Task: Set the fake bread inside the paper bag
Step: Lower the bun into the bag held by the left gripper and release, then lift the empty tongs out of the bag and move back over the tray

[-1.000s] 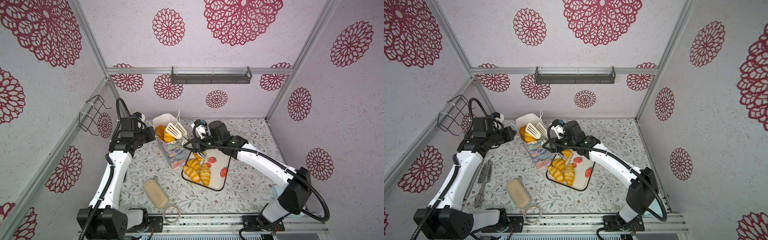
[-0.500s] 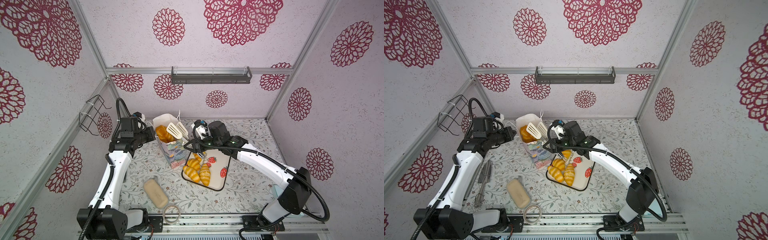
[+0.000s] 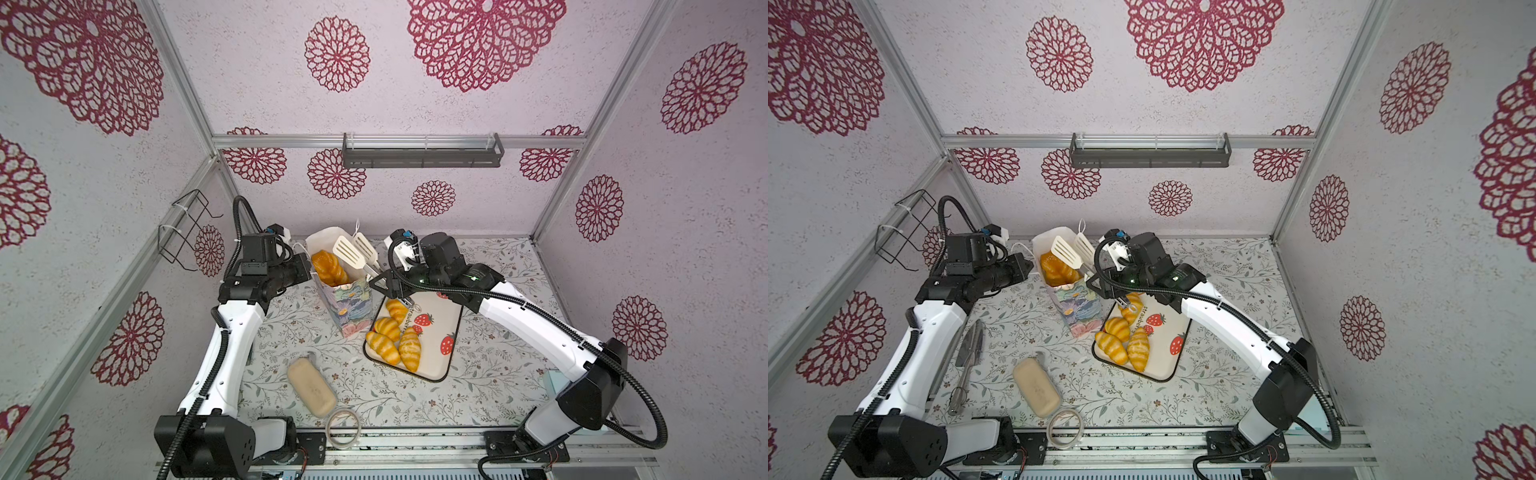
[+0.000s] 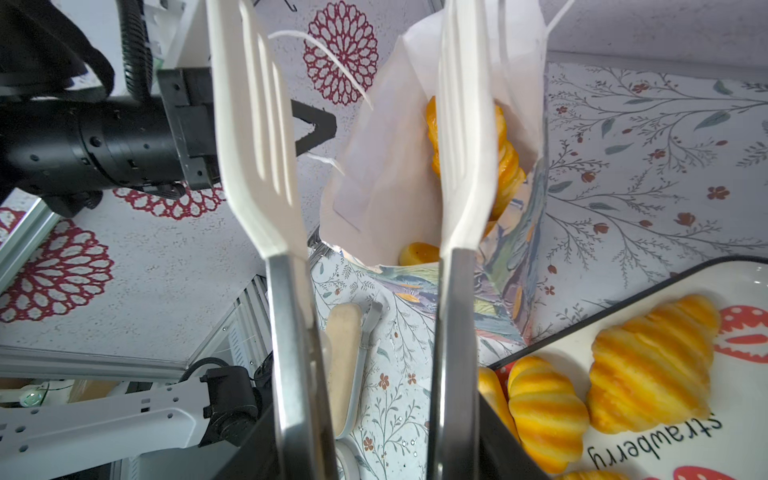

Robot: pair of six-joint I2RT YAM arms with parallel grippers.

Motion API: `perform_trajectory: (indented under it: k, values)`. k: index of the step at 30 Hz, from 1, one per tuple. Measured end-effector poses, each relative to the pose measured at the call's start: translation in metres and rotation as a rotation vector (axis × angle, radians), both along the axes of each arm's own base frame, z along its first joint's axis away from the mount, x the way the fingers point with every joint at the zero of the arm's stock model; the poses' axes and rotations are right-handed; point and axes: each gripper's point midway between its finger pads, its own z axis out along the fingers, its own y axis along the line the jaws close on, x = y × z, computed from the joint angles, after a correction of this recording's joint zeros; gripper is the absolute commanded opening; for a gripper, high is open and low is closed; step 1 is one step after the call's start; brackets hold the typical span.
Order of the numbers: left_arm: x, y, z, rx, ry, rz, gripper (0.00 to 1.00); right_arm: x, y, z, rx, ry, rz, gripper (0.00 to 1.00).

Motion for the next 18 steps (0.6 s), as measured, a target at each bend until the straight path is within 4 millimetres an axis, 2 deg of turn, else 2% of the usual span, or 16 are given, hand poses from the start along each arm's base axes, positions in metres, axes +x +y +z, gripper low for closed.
perform_trajectory:
  k: [5,14,18]
  values:
    - [0.000,0.000,0.000,-0.001,0.000,0.000,0.00,-0.003,-0.013,-0.001,-0.035,-0.006,-0.030,0.54]
    - [0.000,0.000,0.000,-0.001,0.000,0.000,0.00,-0.010,-0.054,0.024,-0.048,-0.060,-0.117,0.54]
    - [0.000,0.000,0.000,-0.001,0.000,0.000,0.00,-0.007,-0.076,0.018,-0.072,-0.051,-0.171,0.54]
